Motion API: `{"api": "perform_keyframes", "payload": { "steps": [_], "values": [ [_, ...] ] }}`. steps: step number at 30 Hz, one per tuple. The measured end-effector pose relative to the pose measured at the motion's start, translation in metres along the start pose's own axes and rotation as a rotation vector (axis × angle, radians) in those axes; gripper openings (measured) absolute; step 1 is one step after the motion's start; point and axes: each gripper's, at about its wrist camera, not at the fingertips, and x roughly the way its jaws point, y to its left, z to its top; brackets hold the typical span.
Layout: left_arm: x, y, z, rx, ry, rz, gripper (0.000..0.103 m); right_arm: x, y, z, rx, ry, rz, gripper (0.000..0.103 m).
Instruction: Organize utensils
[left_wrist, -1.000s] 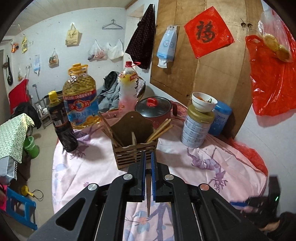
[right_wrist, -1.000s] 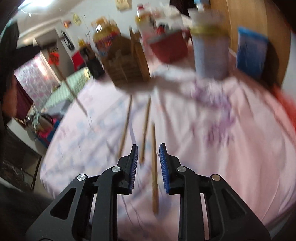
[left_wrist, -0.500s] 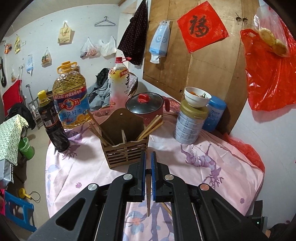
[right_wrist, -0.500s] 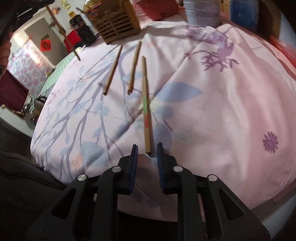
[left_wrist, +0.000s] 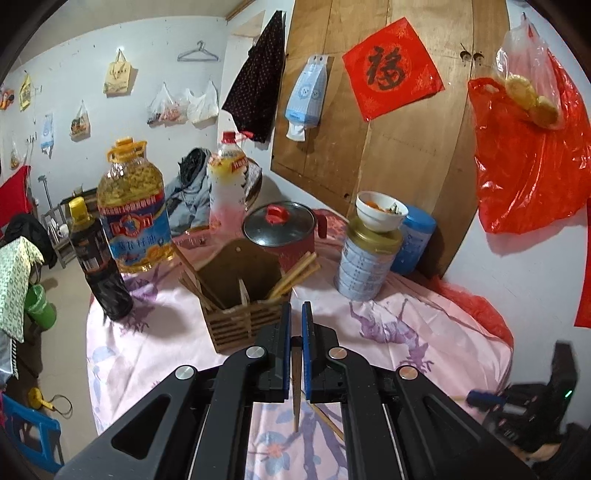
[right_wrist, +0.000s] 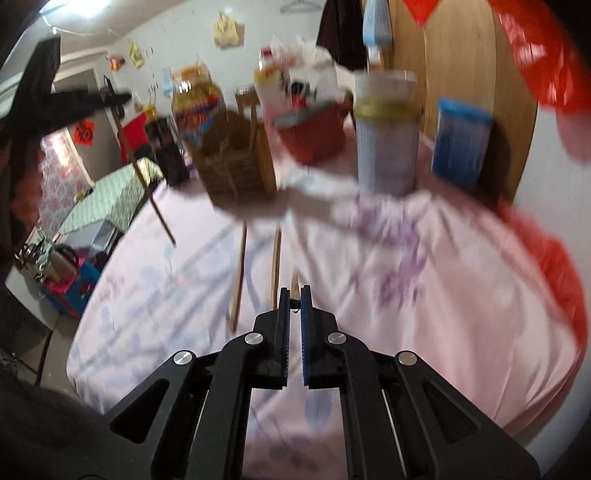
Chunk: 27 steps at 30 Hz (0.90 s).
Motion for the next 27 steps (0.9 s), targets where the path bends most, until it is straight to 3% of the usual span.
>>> {"api": "perform_keyframes", "payload": {
  "steps": [11,19,27],
  "values": [
    [0.014,0.016,0.014,-0.084,-0.02,0.083,0.006,0.014,0.0,0.065,-0.117,-0.025,0.108,0.006],
    [0.023,0.022,0.028,-0.087,-0.005,0.103,0.006,0.015,0.018,0.115,-0.161,-0.094,0.212,0.006],
    [0.027,0.028,0.08,-0.035,-0.078,0.147,0.006,0.025,0.045,0.201,-0.192,-0.188,0.289,0.006]
  ]
}}
